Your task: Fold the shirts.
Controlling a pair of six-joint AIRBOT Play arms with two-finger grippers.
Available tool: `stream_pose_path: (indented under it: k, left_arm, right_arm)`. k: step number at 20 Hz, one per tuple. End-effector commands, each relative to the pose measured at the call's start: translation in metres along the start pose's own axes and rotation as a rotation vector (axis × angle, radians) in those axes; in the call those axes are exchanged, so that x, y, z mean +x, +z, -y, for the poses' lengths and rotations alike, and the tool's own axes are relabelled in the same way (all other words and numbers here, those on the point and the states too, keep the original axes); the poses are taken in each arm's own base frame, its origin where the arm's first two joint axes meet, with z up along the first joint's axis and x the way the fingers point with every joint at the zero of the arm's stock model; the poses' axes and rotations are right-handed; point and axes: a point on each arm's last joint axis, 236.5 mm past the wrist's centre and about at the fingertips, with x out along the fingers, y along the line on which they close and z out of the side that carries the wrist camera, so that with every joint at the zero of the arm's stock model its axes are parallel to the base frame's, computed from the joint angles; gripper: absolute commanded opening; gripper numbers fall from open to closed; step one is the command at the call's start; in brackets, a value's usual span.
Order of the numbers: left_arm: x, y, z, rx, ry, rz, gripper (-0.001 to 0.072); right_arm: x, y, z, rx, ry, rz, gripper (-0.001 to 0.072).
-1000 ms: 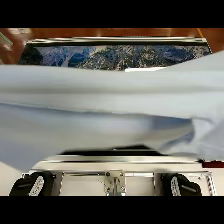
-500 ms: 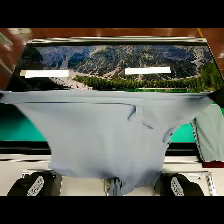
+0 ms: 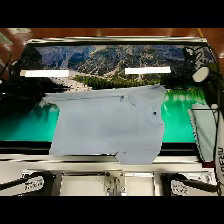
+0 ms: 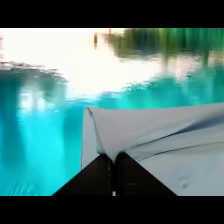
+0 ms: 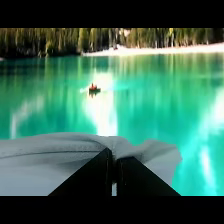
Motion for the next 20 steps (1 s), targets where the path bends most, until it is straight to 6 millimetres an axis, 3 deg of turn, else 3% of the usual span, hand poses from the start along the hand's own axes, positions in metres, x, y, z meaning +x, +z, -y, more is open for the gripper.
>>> stream_pose_path:
  k: [1, 4, 6, 9, 13, 16, 20]
  left_arm:
    - [0.050, 0.028, -0.023, -0.034, 0.017, 0.070, 0.0035]
    - [0.076, 0.034, -0.034, -0.068, 0.024, 0.094, 0.0035]
    - [0.091, 0.027, -0.033, -0.099, 0.001, 0.065, 0.0035]
    - [0.099, 0.008, -0.031, -0.097, -0.013, -0.013, 0.0035]
    - [0.080, -0.039, -0.039, -0.005, 0.033, -0.243, 0.0035]
    - [0.070, -0.070, -0.030, -0.006, 0.000, -0.387, 0.0035]
    - [0.070, -0.079, -0.021, -0.036, -0.006, -0.433, 0.0035]
  right_arm:
    - [0.053, 0.046, -0.007, 0.016, -0.003, 0.231, 0.0063]
    - [0.069, 0.064, -0.003, 0.117, 0.015, 0.331, 0.0063]
    - [0.082, 0.051, -0.003, 0.145, 0.027, 0.288, 0.0063]
    - [0.094, 0.012, -0.011, 0.134, 0.052, 0.119, 0.0063]
    - [0.060, -0.056, 0.003, 0.027, 0.007, -0.199, 0.0062]
    - [0.025, -0.116, 0.020, 0.050, -0.066, -0.478, 0.0063]
    - [0.025, -0.152, 0.014, 0.131, -0.061, -0.612, 0.0063]
